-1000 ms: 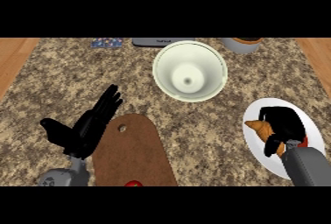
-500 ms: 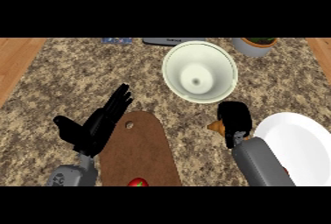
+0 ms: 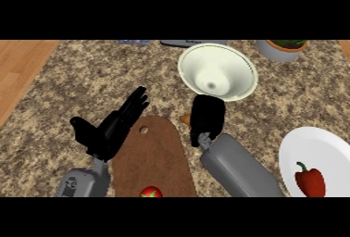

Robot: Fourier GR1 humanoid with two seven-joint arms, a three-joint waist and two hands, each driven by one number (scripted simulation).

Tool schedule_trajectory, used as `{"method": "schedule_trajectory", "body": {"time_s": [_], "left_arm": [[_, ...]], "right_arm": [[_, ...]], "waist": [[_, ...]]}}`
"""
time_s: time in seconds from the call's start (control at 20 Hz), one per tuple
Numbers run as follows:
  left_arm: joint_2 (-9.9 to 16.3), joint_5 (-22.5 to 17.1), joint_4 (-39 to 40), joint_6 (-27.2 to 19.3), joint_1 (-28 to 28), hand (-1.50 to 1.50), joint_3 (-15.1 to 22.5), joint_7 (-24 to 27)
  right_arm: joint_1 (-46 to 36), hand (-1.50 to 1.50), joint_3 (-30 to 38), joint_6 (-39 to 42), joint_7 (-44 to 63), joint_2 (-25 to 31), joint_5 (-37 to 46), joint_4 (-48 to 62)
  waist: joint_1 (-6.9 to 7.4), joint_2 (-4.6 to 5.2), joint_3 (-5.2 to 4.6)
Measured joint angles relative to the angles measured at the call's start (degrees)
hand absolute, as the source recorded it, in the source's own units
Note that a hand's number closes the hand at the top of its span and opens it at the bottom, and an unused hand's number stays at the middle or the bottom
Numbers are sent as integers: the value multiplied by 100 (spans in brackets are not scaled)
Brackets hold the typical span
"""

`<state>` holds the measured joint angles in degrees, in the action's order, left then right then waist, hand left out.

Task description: Pick the croissant from the plate and place it in the bowl

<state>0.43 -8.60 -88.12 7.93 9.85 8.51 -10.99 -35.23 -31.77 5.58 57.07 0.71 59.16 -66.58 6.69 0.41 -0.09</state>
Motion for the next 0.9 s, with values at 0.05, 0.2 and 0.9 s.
{"method": "schedule_trajectory", "body": {"time_s": [0.05, 0.2, 0.9], "left_arm": [[-9, 10, 59, -11, 53, 0, -7, -4], [-20, 11, 165, -41, 123, 0, -31, 34], [31, 18, 243, -117, 7, 0, -129, 144]], "right_arm": [[-172, 150, -149, -48, 201, -6, -124, -100], [-760, 150, -530, -159, 593, -1, -370, -344], [-3030, 150, -745, -242, 1402, 39, -705, -337]], "waist": [[0, -1, 1], [-15, -15, -2], [-253, -71, -11]]}}
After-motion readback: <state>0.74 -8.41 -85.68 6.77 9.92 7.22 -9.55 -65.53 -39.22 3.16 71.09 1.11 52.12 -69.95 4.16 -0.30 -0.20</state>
